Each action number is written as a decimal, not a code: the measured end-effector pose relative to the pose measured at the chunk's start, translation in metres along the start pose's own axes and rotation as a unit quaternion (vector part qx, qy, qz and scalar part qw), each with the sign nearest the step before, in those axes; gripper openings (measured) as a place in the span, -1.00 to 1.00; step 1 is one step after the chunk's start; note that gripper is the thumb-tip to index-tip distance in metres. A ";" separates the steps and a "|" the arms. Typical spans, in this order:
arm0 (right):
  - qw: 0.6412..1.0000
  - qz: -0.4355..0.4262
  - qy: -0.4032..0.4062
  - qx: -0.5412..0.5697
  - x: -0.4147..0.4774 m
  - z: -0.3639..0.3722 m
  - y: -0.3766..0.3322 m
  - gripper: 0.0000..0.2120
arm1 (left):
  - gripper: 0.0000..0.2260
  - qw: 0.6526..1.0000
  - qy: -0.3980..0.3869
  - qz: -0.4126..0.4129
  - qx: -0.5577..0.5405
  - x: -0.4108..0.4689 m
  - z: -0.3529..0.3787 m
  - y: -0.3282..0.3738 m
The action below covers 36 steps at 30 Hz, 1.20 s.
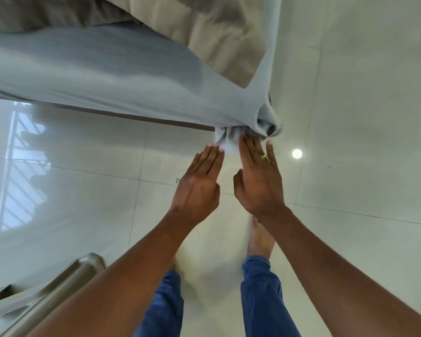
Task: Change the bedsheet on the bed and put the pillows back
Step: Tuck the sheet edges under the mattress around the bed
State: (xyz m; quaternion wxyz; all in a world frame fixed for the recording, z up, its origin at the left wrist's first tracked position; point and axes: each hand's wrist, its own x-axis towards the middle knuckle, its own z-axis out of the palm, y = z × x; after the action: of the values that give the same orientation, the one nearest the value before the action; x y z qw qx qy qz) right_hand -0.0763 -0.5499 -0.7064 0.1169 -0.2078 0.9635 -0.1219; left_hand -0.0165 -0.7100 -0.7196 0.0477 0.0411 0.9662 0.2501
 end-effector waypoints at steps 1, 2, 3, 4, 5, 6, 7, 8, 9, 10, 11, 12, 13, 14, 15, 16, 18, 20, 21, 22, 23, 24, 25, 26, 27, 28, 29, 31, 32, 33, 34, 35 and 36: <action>1.000 0.003 -0.001 -0.009 0.011 0.003 0.006 -0.20 | -0.38 1.000 -0.001 0.005 -0.005 -0.011 0.000 -0.001; 1.000 0.007 0.000 -0.021 0.027 0.005 0.013 -0.26 | -0.40 1.000 0.001 0.008 -0.006 -0.016 0.002 -0.002; 0.999 0.005 0.004 -0.036 0.047 0.008 0.019 -0.34 | -0.41 1.000 0.004 0.006 -0.006 -0.016 0.003 -0.004; 0.999 -0.002 0.006 -0.046 0.064 0.010 0.024 -0.42 | -0.40 1.000 0.004 0.005 -0.002 -0.013 0.004 -0.002; 0.999 -0.013 0.011 -0.052 0.077 0.012 0.027 -0.48 | -0.39 1.000 0.001 0.002 0.004 -0.006 0.005 0.000; 0.998 -0.028 0.010 -0.053 0.082 0.012 0.029 -0.49 | -0.37 1.000 -0.003 0.003 0.013 0.003 0.006 0.003; 0.998 -0.045 0.004 -0.053 0.080 0.012 0.031 -0.45 | -0.35 1.000 -0.009 0.003 0.025 0.015 0.007 0.007; 0.997 -0.057 0.001 -0.045 0.072 0.010 0.034 -0.41 | -0.34 0.999 -0.013 0.001 0.041 0.029 0.009 0.009; 0.997 -0.066 0.004 -0.026 0.062 0.006 0.038 -0.37 | -0.32 0.998 -0.019 -0.003 0.059 0.043 0.011 0.010; 0.997 -0.070 0.016 -0.004 0.051 0.000 0.043 -0.34 | -0.32 0.996 -0.025 -0.004 0.080 0.057 0.013 0.011; 0.997 -0.067 0.029 0.017 0.039 -0.005 0.047 -0.31 | -0.32 0.994 -0.033 -0.007 0.100 0.070 0.017 0.012; 0.997 -0.065 0.038 0.031 0.030 -0.010 0.052 -0.29 | -0.32 0.992 -0.043 -0.019 0.117 0.084 0.022 0.016; 0.996 -0.069 0.042 0.038 0.024 -0.011 0.055 -0.28 | -0.35 0.990 -0.054 -0.039 0.127 0.096 0.025 0.023; 0.995 -0.077 0.039 0.041 0.023 -0.010 0.057 -0.27 | -0.40 0.988 -0.055 -0.067 0.128 0.107 0.029 0.031; 0.995 -0.084 0.030 0.039 0.026 -0.008 0.059 -0.27 | -0.45 0.986 -0.055 -0.098 0.126 0.118 0.032 0.039; 0.996 -0.085 0.017 0.030 0.034 -0.007 0.062 -0.29 | -0.48 0.984 -0.046 -0.122 0.121 0.123 0.033 0.047; 0.996 -0.084 -0.010 -0.004 0.063 -0.008 0.069 -0.32 | -0.44 0.987 -0.010 -0.127 0.097 0.115 0.031 0.054; 0.992 -0.100 -0.041 -0.059 0.094 -0.013 0.073 -0.34 | -0.35 0.994 0.016 -0.105 0.040 0.080 0.026 0.059; 0.989 -0.109 -0.049 -0.083 0.104 -0.014 0.074 -0.37 | -0.33 0.995 0.014 -0.092 0.017 0.058 0.025 0.064; 0.987 -0.120 -0.056 -0.094 0.108 -0.016 0.077 -0.40 | -0.32 0.996 0.007 -0.083 -0.009 0.038 0.025 0.073; 0.985 -0.133 -0.067 -0.092 0.109 -0.019 0.080 -0.40 | -0.32 0.996 0.006 -0.083 -0.031 0.026 0.026 0.081; 0.981 -0.149 -0.082 -0.087 0.107 -0.025 0.084 -0.37 | -0.32 0.995 0.014 -0.090 -0.048 0.021 0.029 0.087; 0.979 -0.165 -0.089 -0.080 0.102 -0.031 0.088 -0.35 | -0.31 0.992 0.023 -0.108 -0.058 0.026 0.030 0.091; 0.979 -0.174 -0.083 -0.065 0.097 -0.039 0.090 -0.36 | -0.30 0.988 0.027 -0.134 -0.067 0.036 0.031 0.092; 0.981 -0.178 -0.069 -0.046 0.092 -0.047 0.092 -0.38 | -0.30 0.985 0.031 -0.155 -0.073 0.049 0.030 0.092; 0.983 -0.175 -0.047 -0.021 0.086 -0.052 0.095 -0.39 | -0.32 0.984 0.034 -0.159 -0.072 0.063 0.029 0.089; 0.985 -0.171 -0.030 0.002 0.081 -0.058 0.098 -0.39 | -0.34 0.985 0.038 -0.155 -0.063 0.078 0.030 0.088; 0.987 -0.159 -0.004 0.031 0.073 -0.065 0.105 -0.35 | -0.40 0.986 0.038 -0.160 -0.032 0.108 0.034 0.084; 0.987 -0.157 -0.001 0.036 0.074 -0.065 0.111 -0.33 | -0.43 0.982 0.040 -0.183 -0.011 0.120 0.037 0.084; 0.988 -0.152 0.005 0.038 0.078 -0.063 0.116 -0.33 | -0.44 0.978 0.039 -0.207 0.005 0.129 0.040 0.084; 0.989 -0.142 0.016 0.044 0.086 -0.063 0.120 -0.33 | -0.43 0.974 0.031 -0.225 0.012 0.138 0.044 0.086; 0.989 -0.134 0.027 0.055 0.095 -0.063 0.123 -0.36 | -0.40 0.971 0.022 -0.236 0.018 0.142 0.048 0.091; 0.989 -0.129 0.036 0.070 0.103 -0.062 0.123 -0.39 | -0.37 0.970 0.016 -0.240 0.028 0.143 0.051 0.096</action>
State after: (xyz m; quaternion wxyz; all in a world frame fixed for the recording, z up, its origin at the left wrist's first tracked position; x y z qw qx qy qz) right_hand -0.2303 -0.4740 -0.7008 0.0795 -0.3170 0.9213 -0.2106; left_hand -0.1472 -0.5870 -0.7268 0.0901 -0.1946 0.9550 0.2047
